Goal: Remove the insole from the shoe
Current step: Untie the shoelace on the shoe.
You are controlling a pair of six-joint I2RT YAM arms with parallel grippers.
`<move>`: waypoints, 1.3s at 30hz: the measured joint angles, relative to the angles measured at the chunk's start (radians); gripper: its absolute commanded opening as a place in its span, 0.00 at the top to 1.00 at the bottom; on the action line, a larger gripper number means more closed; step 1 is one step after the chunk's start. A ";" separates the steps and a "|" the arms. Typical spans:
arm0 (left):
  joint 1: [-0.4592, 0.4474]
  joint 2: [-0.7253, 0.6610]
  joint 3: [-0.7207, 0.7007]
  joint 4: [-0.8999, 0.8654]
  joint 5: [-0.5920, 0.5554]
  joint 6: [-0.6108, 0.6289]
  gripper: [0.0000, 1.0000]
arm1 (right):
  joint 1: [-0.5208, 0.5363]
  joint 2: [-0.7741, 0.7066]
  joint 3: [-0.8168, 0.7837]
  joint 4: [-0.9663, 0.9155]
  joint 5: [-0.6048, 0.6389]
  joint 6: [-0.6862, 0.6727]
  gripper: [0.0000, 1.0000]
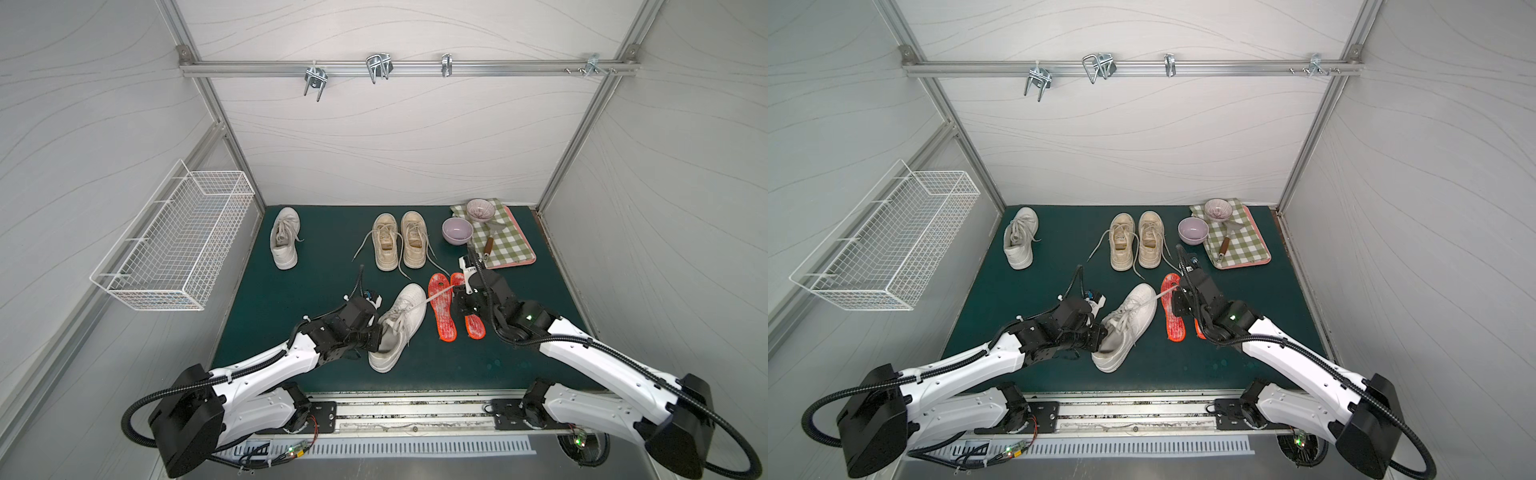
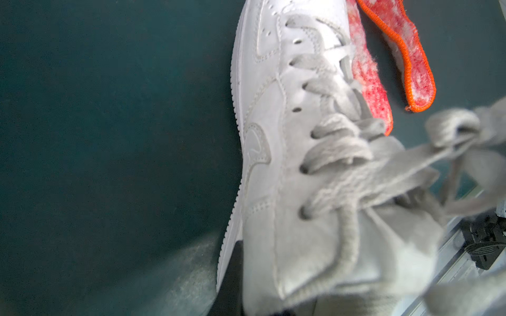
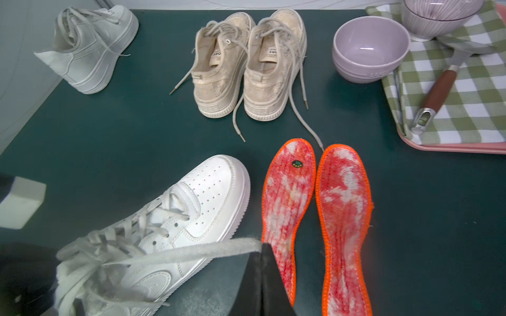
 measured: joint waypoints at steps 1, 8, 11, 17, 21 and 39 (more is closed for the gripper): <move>0.000 0.000 0.000 0.000 0.000 0.000 1.00 | -0.014 -0.003 0.000 -0.006 -0.003 -0.001 1.00; 0.000 0.000 0.000 0.000 0.001 0.000 1.00 | -0.084 -0.007 0.009 -0.024 -0.029 -0.006 1.00; 0.000 0.000 0.000 0.000 0.001 0.000 1.00 | -0.097 0.007 0.027 -0.030 -0.033 -0.011 1.00; 0.000 -0.008 -0.003 0.000 0.001 0.000 1.00 | -0.131 0.036 0.069 -0.031 -0.087 -0.029 1.00; 0.000 -0.015 -0.006 -0.001 0.001 0.000 1.00 | -0.112 0.122 0.113 -0.018 -0.148 -0.028 1.00; -0.001 -0.179 -0.032 -0.160 -0.229 -0.055 1.00 | 0.122 0.433 0.219 0.074 -0.209 -0.039 0.51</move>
